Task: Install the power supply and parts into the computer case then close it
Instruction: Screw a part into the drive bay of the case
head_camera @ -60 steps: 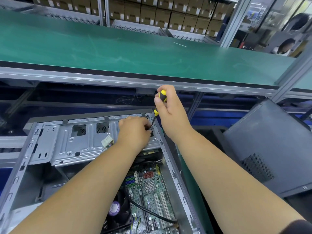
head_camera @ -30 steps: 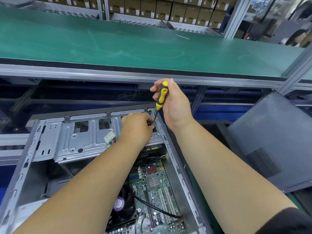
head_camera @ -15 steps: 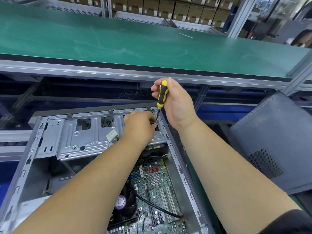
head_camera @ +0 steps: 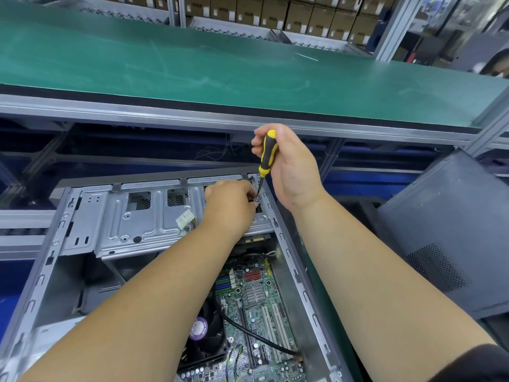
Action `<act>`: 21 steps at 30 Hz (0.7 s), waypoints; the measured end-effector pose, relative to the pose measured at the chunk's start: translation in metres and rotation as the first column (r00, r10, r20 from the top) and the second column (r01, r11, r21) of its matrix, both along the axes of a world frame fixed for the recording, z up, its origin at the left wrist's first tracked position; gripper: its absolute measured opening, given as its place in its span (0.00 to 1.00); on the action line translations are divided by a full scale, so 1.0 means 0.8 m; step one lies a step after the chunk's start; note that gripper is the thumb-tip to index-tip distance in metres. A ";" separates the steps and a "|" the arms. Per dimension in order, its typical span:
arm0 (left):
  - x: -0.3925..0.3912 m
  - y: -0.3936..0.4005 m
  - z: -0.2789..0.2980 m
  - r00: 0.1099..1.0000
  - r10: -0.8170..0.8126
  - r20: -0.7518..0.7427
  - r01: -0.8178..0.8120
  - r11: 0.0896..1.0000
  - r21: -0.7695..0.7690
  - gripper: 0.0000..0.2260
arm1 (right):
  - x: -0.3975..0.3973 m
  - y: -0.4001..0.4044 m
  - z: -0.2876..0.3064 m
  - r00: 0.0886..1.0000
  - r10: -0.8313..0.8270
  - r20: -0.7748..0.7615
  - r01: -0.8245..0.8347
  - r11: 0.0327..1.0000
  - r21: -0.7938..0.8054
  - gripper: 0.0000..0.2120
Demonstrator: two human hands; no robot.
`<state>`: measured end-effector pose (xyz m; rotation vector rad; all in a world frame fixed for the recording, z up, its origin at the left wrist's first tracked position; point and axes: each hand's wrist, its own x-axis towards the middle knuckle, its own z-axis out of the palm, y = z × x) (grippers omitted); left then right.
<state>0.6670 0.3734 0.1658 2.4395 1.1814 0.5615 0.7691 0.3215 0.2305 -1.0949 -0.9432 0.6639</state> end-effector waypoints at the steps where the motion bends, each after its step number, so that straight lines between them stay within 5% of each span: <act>1: 0.000 0.001 0.000 1.000 0.000 -0.011 0.000 1.000 -0.003 0.08 | 0.001 0.000 0.001 1.000 0.005 0.003 -0.005 1.000 -0.004 0.13; 5: 0.000 0.001 0.001 1.000 -0.001 -0.011 0.001 1.000 -0.001 0.07 | 0.004 0.003 0.002 0.997 -0.017 0.078 0.023 0.997 -0.072 0.05; 16: 0.000 0.002 -0.001 1.000 -0.002 0.012 0.002 1.000 0.000 0.06 | -0.001 -0.003 0.000 1.000 0.000 -0.018 0.001 0.999 0.035 0.14; 21: 0.000 0.002 -0.002 1.000 -0.009 0.013 0.009 1.000 0.006 0.05 | 0.000 -0.001 0.003 1.000 -0.004 0.010 0.004 1.000 -0.027 0.03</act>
